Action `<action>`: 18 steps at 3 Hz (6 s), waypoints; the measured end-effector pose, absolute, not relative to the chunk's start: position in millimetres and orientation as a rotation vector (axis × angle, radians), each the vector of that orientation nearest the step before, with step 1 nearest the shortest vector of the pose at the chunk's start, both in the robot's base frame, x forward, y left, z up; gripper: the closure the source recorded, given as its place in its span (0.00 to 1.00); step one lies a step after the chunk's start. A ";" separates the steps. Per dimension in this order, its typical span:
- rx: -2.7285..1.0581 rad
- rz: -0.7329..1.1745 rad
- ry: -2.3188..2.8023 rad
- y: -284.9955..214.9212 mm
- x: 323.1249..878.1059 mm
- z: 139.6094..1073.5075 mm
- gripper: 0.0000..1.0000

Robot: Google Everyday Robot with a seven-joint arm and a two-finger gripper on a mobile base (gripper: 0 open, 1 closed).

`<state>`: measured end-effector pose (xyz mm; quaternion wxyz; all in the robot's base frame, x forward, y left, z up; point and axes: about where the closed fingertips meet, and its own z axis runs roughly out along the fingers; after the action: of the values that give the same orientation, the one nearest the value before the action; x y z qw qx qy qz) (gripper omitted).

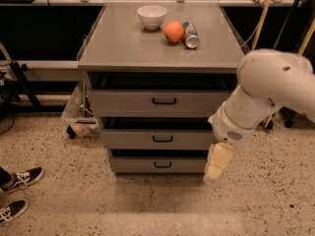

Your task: Open middle drawer

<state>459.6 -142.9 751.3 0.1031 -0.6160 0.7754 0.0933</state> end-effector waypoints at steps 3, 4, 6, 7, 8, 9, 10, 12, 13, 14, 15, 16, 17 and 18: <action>-1.487 0.341 2.101 -116.8 571.1 665.4 0.00; -1.470 0.315 2.134 -110.9 575.8 644.9 0.00; -1.529 -0.015 2.208 -116.1 585.3 564.2 0.00; -1.557 -0.083 2.206 -122.5 581.4 544.5 0.00; -1.551 -0.090 2.206 -123.7 583.7 544.1 0.00; -1.513 -0.194 2.191 -139.6 611.9 555.6 0.00; -1.474 -0.380 2.174 -152.2 680.6 577.5 0.00; -1.451 -0.425 2.182 -159.9 689.0 582.5 0.00; -1.466 -0.424 2.200 -159.5 686.3 570.3 0.00; -1.466 -0.424 2.200 -159.5 686.3 570.3 0.00; -1.480 -0.382 2.206 -157.7 681.2 560.4 0.00; -1.483 -0.206 2.327 -165.4 650.5 500.7 0.00; -1.441 -0.082 2.420 -198.4 637.1 447.9 0.00; -1.411 -0.136 2.389 -222.3 675.8 432.4 0.00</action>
Offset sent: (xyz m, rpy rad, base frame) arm 0.1797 0.0382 -0.0978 0.3951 -0.3835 -0.1786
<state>675.8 -222.3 432.4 0.1809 -0.4996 0.8458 -0.0480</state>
